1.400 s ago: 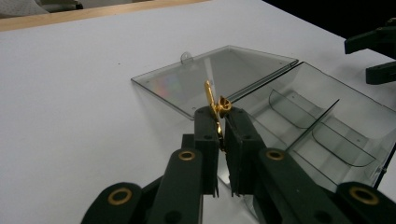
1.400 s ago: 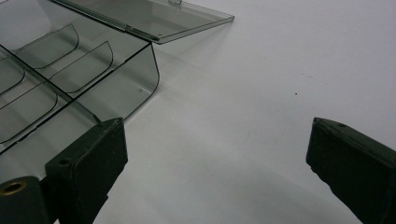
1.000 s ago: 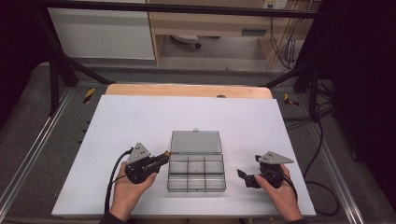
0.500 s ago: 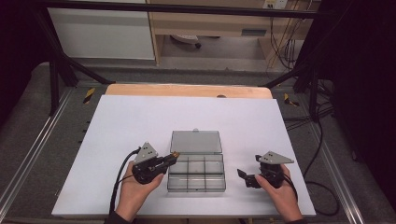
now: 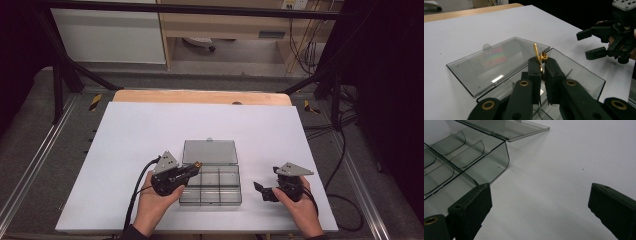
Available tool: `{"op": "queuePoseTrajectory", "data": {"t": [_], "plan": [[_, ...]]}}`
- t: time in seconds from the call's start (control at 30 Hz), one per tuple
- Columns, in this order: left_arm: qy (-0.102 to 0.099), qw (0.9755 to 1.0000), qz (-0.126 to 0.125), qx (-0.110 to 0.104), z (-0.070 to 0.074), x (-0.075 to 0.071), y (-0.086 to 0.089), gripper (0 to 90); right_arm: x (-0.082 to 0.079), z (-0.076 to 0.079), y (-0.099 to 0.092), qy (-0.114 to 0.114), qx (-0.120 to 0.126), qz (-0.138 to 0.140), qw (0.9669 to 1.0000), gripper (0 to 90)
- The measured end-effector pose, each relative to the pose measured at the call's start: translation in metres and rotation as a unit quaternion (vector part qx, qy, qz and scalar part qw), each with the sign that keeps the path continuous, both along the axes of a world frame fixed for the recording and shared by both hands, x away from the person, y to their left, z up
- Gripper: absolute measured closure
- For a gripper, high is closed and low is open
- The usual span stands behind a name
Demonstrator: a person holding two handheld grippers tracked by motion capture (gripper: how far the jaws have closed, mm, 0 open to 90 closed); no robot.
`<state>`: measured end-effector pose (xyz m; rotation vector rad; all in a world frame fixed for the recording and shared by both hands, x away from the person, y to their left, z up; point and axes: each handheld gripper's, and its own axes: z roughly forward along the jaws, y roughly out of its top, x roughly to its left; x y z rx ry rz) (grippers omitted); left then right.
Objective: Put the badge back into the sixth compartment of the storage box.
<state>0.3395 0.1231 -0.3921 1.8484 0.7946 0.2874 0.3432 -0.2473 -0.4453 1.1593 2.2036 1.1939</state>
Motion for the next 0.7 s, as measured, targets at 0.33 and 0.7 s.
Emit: {"op": "queuePoseTrajectory", "data": {"t": [0.33, 0.7], "plan": [[0.014, 0.9996, -0.023, -0.013, 0.001, -0.003, -0.019, 84.0, 0.000, 0.000, -0.001, -0.001, 0.004, -0.001, 1.0000, 5.6], [0.020, 0.9986, -0.049, 0.000, -0.003, -0.010, -0.039, 84.0, 0.000, 0.001, -0.001, -0.003, 0.004, 0.000, 1.0000, 5.5]]}}
